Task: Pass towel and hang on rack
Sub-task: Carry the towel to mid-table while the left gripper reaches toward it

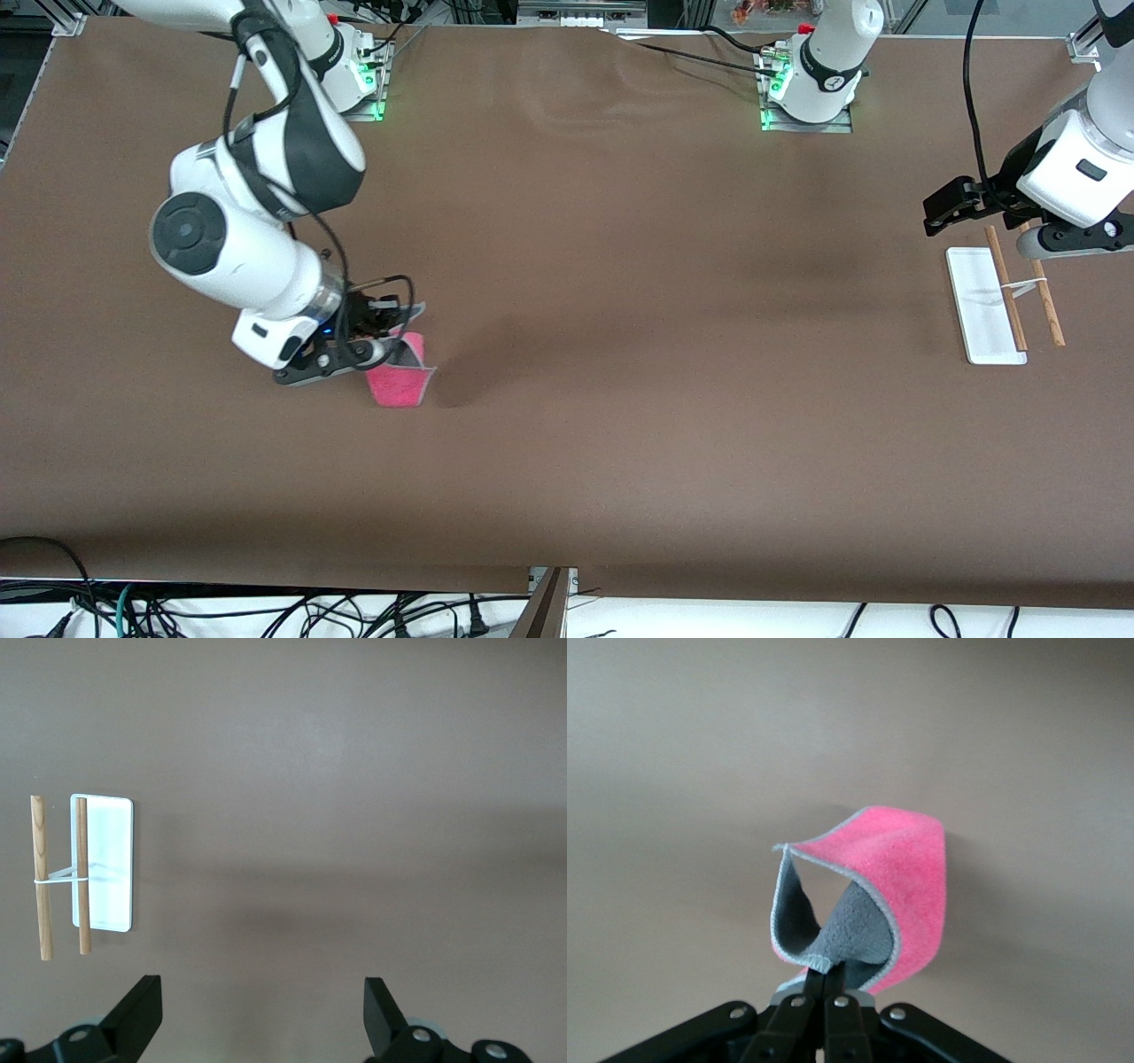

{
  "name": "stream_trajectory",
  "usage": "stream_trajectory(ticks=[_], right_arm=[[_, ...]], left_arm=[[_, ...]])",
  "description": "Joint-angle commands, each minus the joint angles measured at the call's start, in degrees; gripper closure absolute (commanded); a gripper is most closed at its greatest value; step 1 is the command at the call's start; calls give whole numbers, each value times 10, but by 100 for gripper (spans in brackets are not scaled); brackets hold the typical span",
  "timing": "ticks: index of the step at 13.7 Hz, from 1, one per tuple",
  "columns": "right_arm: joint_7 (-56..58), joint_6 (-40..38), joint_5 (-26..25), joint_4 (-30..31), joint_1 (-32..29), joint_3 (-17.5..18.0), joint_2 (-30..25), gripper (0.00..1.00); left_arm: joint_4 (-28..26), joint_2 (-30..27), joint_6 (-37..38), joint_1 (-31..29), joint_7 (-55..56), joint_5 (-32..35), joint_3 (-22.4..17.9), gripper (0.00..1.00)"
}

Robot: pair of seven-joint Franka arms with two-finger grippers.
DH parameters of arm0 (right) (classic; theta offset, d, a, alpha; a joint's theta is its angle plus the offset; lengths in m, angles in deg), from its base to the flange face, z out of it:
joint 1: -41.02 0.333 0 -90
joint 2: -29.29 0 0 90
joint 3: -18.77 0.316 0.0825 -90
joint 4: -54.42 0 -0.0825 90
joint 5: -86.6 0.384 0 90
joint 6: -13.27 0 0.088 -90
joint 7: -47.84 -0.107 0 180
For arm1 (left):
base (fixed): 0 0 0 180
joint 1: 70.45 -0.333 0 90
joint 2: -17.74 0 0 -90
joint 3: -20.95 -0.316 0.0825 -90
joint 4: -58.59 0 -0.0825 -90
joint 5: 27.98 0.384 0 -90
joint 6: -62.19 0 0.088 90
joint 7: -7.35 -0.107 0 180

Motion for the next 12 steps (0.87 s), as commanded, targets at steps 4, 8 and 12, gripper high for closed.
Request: stream_trajectory(ticks=[4, 8, 12], right_arm=[[-182, -11, 4, -53, 95, -4, 1, 100], [-268, -5, 3, -82, 140, -4, 2, 100], [-282, 22, 3, -100, 179, -4, 8, 100]], left_arm=[[16, 10, 6, -4, -9, -4, -3, 0], [27, 12, 7, -4, -9, -3, -1, 0], [29, 19, 7, -3, -8, -3, -2, 0]])
